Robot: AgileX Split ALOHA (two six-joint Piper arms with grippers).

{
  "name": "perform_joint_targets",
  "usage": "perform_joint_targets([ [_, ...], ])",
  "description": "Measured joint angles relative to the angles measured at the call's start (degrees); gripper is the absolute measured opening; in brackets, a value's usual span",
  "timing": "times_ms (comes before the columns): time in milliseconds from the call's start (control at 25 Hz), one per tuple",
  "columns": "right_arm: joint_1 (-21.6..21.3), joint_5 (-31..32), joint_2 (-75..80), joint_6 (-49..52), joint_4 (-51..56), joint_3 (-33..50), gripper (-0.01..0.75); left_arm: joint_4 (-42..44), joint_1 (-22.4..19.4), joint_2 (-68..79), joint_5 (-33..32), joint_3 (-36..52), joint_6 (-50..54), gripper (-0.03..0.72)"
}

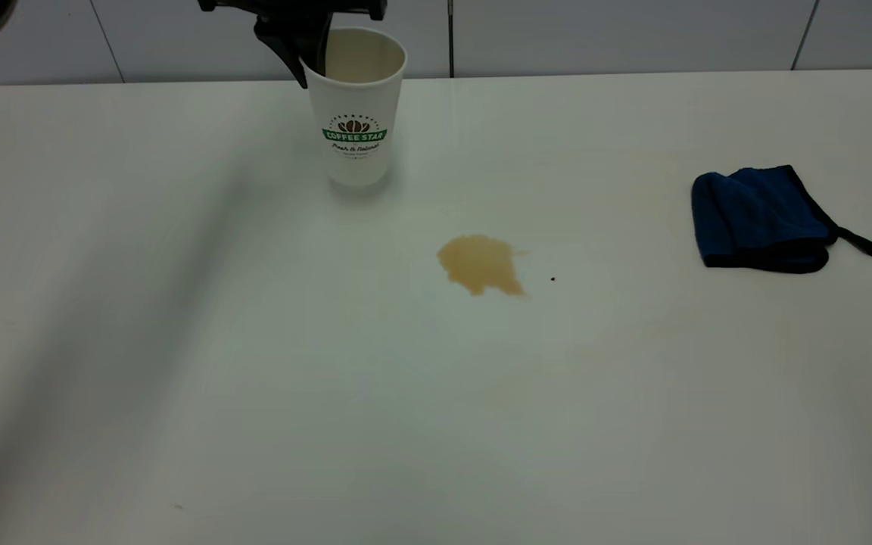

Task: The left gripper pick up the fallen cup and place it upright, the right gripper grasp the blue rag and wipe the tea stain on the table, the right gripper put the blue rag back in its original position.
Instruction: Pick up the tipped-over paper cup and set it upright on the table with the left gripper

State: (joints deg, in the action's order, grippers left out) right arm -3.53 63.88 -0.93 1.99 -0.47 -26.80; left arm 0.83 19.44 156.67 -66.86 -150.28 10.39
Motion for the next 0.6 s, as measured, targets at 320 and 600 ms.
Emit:
perform_joint_targets([
  [320, 0.00, 0.00, 0.00, 0.00, 0.00, 0.00, 0.416, -8.05, -4.83, 2.33, 0.00, -0.07, -6.81, 0.075],
  [600, 0.00, 0.00, 0.00, 0.00, 0.00, 0.00, 0.416, -9.78, -4.83, 2.75, 1.22, -0.07, -7.33, 0.227],
])
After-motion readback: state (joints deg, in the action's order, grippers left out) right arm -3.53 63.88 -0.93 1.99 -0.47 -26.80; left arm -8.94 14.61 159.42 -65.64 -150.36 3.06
